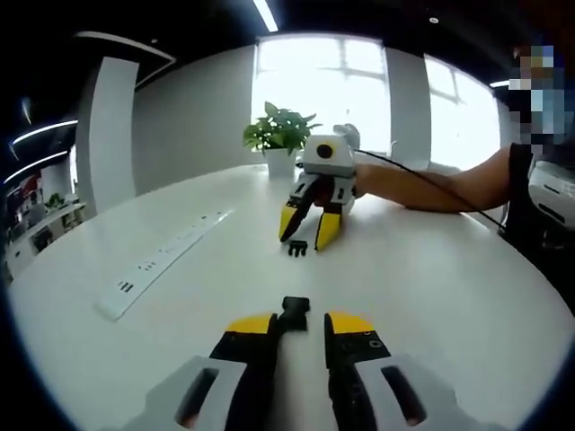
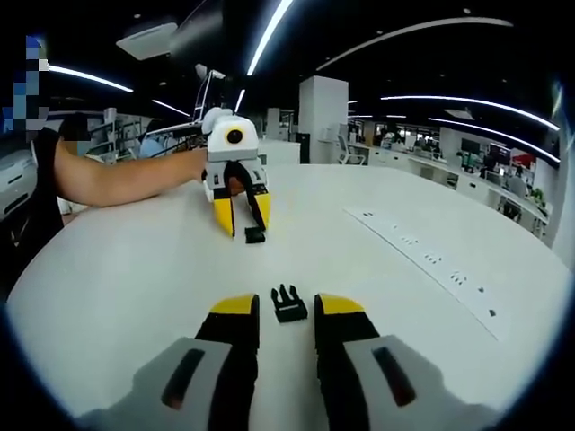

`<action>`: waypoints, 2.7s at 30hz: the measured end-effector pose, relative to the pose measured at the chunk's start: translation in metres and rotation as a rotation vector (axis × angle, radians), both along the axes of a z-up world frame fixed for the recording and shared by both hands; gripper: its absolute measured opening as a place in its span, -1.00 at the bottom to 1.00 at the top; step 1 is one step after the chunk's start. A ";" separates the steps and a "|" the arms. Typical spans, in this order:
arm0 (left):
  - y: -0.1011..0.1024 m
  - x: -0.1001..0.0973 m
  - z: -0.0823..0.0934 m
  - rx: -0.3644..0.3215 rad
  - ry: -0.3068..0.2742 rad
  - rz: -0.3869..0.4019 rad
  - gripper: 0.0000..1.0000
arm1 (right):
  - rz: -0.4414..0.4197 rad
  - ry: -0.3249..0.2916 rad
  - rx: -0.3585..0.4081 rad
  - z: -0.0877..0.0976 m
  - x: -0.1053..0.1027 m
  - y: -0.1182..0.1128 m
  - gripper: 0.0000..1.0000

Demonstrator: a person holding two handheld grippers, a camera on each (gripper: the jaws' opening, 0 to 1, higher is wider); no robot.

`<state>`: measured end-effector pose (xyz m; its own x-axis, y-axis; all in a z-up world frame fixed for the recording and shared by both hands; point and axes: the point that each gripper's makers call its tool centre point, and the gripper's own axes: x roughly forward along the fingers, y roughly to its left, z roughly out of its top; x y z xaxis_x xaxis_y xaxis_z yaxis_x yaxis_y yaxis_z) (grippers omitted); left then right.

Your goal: Snap the two parts of the plastic buckle together until the buckle closes and remains connected.

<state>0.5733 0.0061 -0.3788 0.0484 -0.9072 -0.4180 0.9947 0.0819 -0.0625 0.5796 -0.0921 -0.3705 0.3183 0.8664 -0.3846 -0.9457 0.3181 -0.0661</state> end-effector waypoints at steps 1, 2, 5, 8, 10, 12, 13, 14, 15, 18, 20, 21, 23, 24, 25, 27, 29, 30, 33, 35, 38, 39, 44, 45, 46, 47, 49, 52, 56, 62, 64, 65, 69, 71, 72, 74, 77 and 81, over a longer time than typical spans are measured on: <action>0.000 0.000 0.000 0.000 0.000 0.000 -0.60 | 0.001 0.000 -0.001 0.000 0.000 0.000 -0.56; 0.000 0.000 0.000 0.001 0.000 0.001 -0.60 | 0.002 -0.001 -0.002 0.000 0.000 0.000 -0.57; 0.000 0.000 -0.001 0.007 -0.003 0.003 -0.61 | -0.001 0.001 -0.004 -0.001 0.000 0.000 -0.57; 0.000 0.000 -0.002 0.007 -0.002 0.005 -0.62 | 0.003 0.005 -0.005 -0.002 0.002 0.000 -0.57; -0.001 -0.001 -0.002 0.006 -0.003 0.008 -0.63 | 0.005 0.006 -0.004 -0.002 0.001 0.000 -0.57; -0.001 -0.001 -0.002 0.006 -0.004 0.008 -0.64 | 0.008 0.010 -0.002 -0.003 0.000 0.001 -0.60; -0.001 0.000 -0.002 0.006 -0.004 0.009 -0.66 | 0.010 0.012 -0.002 -0.003 -0.001 0.001 -0.63; -0.001 0.000 -0.002 0.006 -0.003 0.010 -0.66 | 0.013 0.015 -0.002 -0.003 -0.001 0.001 -0.64; -0.001 0.001 -0.002 0.005 -0.001 0.011 -0.66 | 0.015 0.016 -0.002 -0.003 -0.001 0.001 -0.65; -0.001 0.002 -0.002 0.004 0.005 0.014 -0.66 | 0.017 0.019 -0.002 -0.003 -0.001 0.001 -0.68; -0.001 0.001 -0.002 0.004 0.006 0.012 -0.67 | 0.017 0.020 -0.001 -0.003 -0.001 0.001 -0.68; 0.000 0.001 -0.002 0.003 0.006 0.011 -0.67 | 0.016 0.020 -0.001 -0.003 -0.001 0.001 -0.68; 0.000 0.001 -0.002 0.003 0.007 0.011 -0.67 | 0.015 0.020 -0.001 -0.003 0.000 0.001 -0.68; 0.000 0.001 -0.002 0.003 0.006 0.010 -0.67 | 0.015 0.020 -0.001 -0.003 -0.001 0.001 -0.68; 0.000 0.001 -0.002 0.003 0.006 0.011 -0.67 | 0.014 0.020 -0.001 -0.003 -0.001 0.001 -0.68; 0.000 0.001 -0.002 0.002 0.007 0.012 -0.66 | 0.013 0.018 0.001 -0.003 0.000 0.002 -0.67; 0.001 0.001 -0.001 0.001 0.008 0.014 -0.66 | 0.014 0.019 0.001 -0.003 -0.001 0.003 -0.66; 0.001 0.002 -0.001 0.001 0.008 0.014 -0.66 | 0.014 0.017 0.002 -0.002 0.000 0.004 -0.66; 0.001 0.003 -0.001 0.000 0.011 0.027 -0.66 | 0.011 0.017 0.004 -0.003 0.001 0.003 -0.67; 0.001 0.003 -0.001 0.000 0.011 0.032 -0.66 | 0.008 0.016 0.005 -0.002 0.001 0.002 -0.67; 0.001 0.003 -0.001 -0.001 0.003 0.042 -0.66 | 0.005 0.015 0.005 -0.002 0.001 0.002 -0.68; 0.001 0.003 -0.001 -0.002 -0.001 0.044 -0.66 | 0.004 0.014 0.006 -0.002 0.001 0.002 -0.68; 0.001 0.002 -0.001 -0.003 -0.020 0.040 -0.69 | 0.001 0.016 0.007 -0.002 0.001 0.002 -0.69; 0.001 0.001 -0.001 -0.003 -0.018 0.041 -0.72 | 0.001 0.017 0.007 -0.002 0.001 0.002 -0.70; 0.001 0.001 -0.001 -0.002 -0.019 0.039 -0.73 | 0.001 0.017 0.007 -0.002 0.001 0.002 -0.70; 0.001 0.000 -0.001 -0.002 -0.020 0.037 -0.74 | 0.000 0.017 0.007 -0.002 0.001 0.002 -0.70; 0.001 0.005 -0.001 -0.004 -0.002 0.069 -0.75 | -0.002 0.018 0.008 -0.003 0.000 0.002 -0.69; 0.000 0.005 -0.001 -0.007 0.024 0.084 -0.74 | -0.006 0.019 0.009 -0.003 -0.001 0.002 -0.69; 0.000 0.005 -0.001 -0.009 0.019 0.094 -0.74 | -0.007 0.017 0.009 -0.003 -0.002 0.003 -0.69; -0.001 0.003 -0.001 -0.012 0.026 0.094 -0.69 | -0.008 0.016 0.010 -0.003 -0.001 0.002 -0.70; -0.001 0.004 -0.001 -0.012 0.030 0.100 -0.70 | -0.007 0.016 0.010 -0.003 -0.001 0.002 -0.70; -0.001 0.005 -0.001 -0.011 0.028 0.104 -0.72 | -0.007 0.016 0.010 -0.003 -0.001 0.002 -0.70; -0.001 0.005 -0.001 -0.003 -0.004 0.106 -0.76 | -0.013 0.008 0.007 -0.003 0.001 0.002 -0.72; -0.001 0.006 -0.002 -0.002 -0.020 0.102 -0.76 | -0.012 -0.003 0.004 -0.003 0.000 0.003 -0.73; 0.000 0.006 -0.002 -0.002 -0.020 0.103 -0.76 | -0.012 -0.005 0.002 -0.003 0.000 0.003 -0.73; 0.000 0.007 -0.001 -0.001 -0.021 0.102 -0.76 | -0.015 -0.001 0.003 -0.003 0.000 0.003 -0.73; 0.000 0.006 -0.001 -0.001 -0.023 0.098 -0.76 | -0.016 -0.002 0.002 -0.003 0.001 0.003 -0.74; 0.000 0.006 -0.001 0.001 -0.023 0.098 -0.76 | -0.016 -0.004 0.001 -0.003 0.000 0.003 -0.74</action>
